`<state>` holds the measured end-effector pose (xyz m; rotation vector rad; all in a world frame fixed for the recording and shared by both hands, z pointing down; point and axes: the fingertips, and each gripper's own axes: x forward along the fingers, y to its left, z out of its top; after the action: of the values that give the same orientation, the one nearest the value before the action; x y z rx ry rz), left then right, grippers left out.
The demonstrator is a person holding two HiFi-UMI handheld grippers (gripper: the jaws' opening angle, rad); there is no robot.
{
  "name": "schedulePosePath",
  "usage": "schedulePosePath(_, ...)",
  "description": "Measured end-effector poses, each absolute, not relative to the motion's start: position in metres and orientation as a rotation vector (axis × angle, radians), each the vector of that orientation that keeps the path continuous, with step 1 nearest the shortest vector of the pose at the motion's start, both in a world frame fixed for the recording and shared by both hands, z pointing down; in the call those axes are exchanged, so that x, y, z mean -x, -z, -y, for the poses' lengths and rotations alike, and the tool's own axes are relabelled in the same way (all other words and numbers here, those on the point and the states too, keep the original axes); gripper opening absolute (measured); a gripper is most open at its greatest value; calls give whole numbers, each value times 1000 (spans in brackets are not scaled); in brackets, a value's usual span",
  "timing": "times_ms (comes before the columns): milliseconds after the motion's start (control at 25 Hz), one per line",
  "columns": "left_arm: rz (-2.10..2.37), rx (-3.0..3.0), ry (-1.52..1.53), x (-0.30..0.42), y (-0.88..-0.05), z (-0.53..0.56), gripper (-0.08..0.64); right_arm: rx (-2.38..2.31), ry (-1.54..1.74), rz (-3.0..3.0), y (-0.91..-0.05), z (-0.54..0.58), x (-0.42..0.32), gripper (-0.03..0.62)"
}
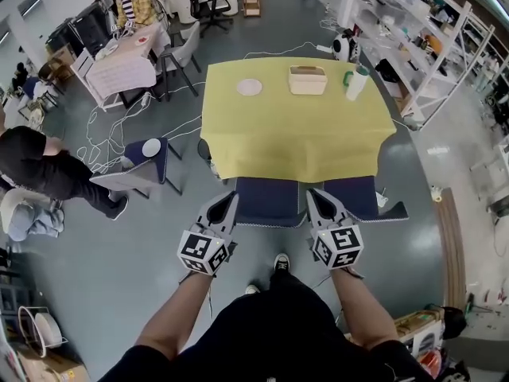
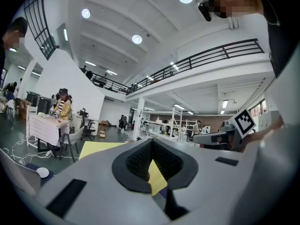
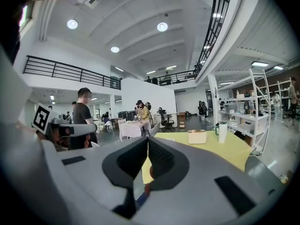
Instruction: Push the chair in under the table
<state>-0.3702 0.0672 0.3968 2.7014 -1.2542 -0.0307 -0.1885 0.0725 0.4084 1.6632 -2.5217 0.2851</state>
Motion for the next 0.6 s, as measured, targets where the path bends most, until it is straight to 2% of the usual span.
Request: schedulePosePath(600, 1358, -2625, -17, 327, -410, 7, 9, -1571, -382, 2582, -423, 11, 146, 14)
